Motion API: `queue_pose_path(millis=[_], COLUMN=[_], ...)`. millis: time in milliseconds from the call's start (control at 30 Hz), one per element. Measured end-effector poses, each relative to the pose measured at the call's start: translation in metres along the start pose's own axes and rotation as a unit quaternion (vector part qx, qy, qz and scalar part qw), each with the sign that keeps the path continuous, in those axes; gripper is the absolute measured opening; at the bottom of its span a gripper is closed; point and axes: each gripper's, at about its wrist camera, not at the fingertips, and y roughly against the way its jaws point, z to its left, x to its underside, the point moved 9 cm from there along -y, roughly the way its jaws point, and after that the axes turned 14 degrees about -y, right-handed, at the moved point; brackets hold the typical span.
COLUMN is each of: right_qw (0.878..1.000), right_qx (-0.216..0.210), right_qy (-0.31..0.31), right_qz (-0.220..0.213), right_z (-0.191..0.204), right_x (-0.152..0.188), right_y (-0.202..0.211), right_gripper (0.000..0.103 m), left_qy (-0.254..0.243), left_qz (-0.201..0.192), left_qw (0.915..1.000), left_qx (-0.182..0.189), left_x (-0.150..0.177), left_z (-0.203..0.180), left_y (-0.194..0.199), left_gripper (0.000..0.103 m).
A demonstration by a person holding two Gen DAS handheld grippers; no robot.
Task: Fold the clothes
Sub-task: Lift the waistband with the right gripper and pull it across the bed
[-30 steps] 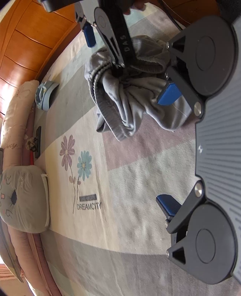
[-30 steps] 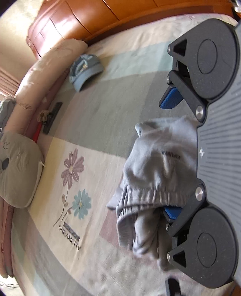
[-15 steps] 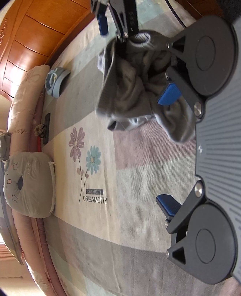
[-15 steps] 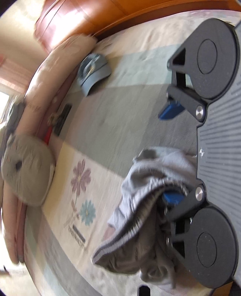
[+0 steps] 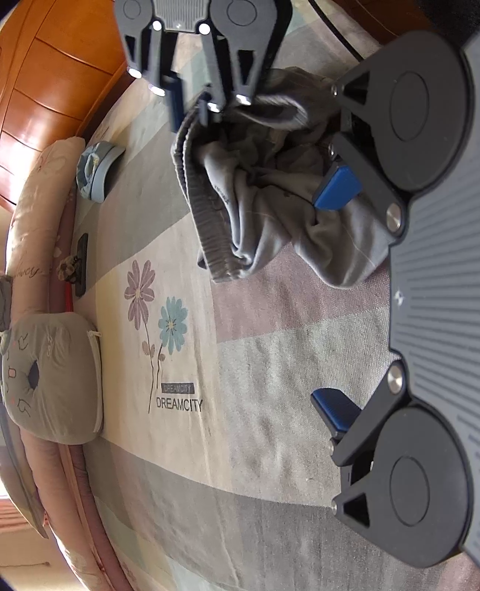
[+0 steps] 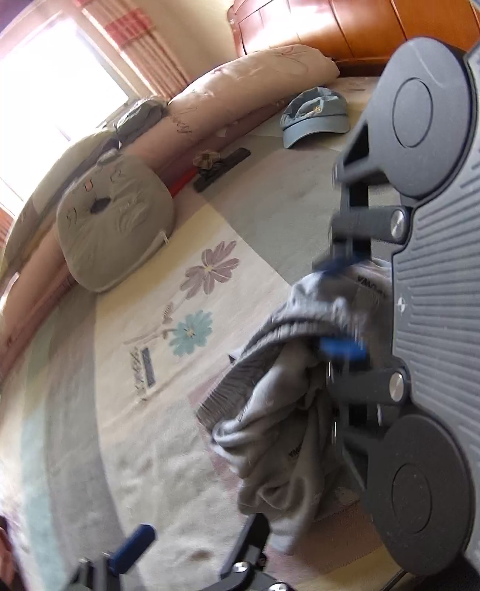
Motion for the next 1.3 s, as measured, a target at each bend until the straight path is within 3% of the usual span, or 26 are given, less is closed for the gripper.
queue_pose_path(millis=[167,333,533,900,1067,1133,1167,1200,1300], right_qw=[0.999,0.993,0.976,0.927,0.898,0.887,0.881,0.875,0.883], right_qx=[-0.012,-0.037,-0.049,-0.056,-0.046,-0.059,-0.065,-0.072,-0.079], right_qy=[-0.003,-0.092,-0.198,-0.346,-0.411,-0.430,-0.440,-0.449,-0.443], right_qz=[0.031,0.057,0.078,0.131,0.152,0.159,0.163,0.166,0.134], right_z=[-0.016,-0.068,-0.139,-0.230,-0.262,-0.267,-0.269,-0.271,-0.278], right_x=[0.012,0.020,0.042,0.136,0.186,0.200,0.207,0.214,0.211], right_y=[0.005,0.010,0.003,-0.037,-0.049,-0.050,-0.051,-0.051,-0.038], right_gripper=[0.014,0.013,0.013,0.012,0.012,0.014,0.023,0.026,0.031], left_qy=[0.003,0.007,0.001,-0.024,-0.045,-0.055,-0.059,-0.063,-0.073], left_qz=[-0.005,-0.018,-0.025,-0.018,-0.019,-0.020,-0.020,-0.020,-0.021], left_qw=[1.0000,0.9998,0.9996,0.9993,0.9985,0.9979,0.9977,0.9974,0.9967], left_qx=[0.007,0.010,0.016,0.021,0.026,0.028,0.028,0.027,0.030], left_x=[-0.002,-0.019,-0.049,-0.098,-0.118,-0.125,-0.128,-0.131,-0.136], left_z=[0.002,-0.004,-0.028,-0.079,-0.104,-0.113,-0.117,-0.122,-0.133], left_y=[0.002,0.001,-0.013,-0.042,-0.049,-0.053,-0.054,-0.055,-0.056], left_gripper=[0.102,0.102,0.102,0.102,0.102,0.102,0.102,0.102,0.102])
